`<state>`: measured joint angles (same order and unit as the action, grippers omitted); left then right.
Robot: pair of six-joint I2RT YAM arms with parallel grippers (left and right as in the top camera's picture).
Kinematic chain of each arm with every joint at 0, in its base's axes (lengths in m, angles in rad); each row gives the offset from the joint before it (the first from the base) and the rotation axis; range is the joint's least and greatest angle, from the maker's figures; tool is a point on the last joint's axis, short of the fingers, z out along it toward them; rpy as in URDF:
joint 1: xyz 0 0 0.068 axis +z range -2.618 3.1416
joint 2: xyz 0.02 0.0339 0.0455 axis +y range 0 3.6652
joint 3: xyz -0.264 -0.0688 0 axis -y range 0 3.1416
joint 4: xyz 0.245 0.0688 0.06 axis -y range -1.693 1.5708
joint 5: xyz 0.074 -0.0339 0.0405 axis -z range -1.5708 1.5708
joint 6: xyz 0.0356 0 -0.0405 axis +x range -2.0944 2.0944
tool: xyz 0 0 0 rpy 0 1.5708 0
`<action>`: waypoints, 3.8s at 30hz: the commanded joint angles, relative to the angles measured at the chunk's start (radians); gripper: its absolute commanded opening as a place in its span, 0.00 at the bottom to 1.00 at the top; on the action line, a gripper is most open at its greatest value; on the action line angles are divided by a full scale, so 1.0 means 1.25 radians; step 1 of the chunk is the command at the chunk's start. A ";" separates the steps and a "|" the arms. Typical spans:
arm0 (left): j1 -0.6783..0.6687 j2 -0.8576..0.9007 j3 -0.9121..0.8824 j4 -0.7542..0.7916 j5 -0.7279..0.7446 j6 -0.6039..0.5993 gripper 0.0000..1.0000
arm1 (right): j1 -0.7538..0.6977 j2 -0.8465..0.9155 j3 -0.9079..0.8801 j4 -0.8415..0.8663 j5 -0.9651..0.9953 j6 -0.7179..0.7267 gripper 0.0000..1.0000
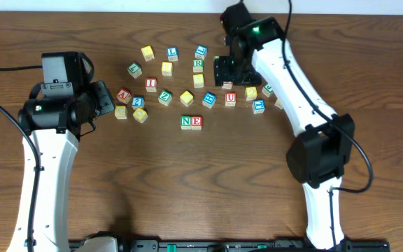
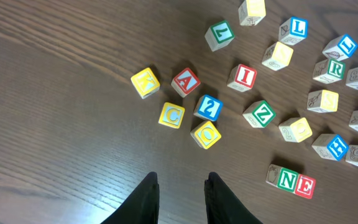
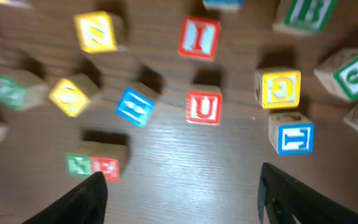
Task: Spell out NEURIPS
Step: 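Move the right gripper onto the red U block and grasp it, then carry the red U block and lower it right of the E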
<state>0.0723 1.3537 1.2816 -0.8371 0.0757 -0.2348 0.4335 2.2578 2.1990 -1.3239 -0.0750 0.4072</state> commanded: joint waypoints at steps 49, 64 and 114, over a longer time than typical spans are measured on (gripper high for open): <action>0.003 0.000 -0.002 -0.003 -0.004 0.005 0.27 | -0.001 0.182 -0.018 0.078 0.058 -0.024 0.19; 0.003 0.000 -0.002 0.001 -0.004 0.005 0.27 | 0.041 0.146 -0.026 -0.049 -0.023 -0.039 0.13; 0.003 0.001 -0.002 0.009 -0.004 0.005 0.28 | 0.125 0.145 -0.028 -0.023 -0.053 0.074 0.40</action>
<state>0.0723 1.3537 1.2816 -0.8268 0.0761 -0.2348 0.5838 2.4619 2.1696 -1.3502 -0.1364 0.4938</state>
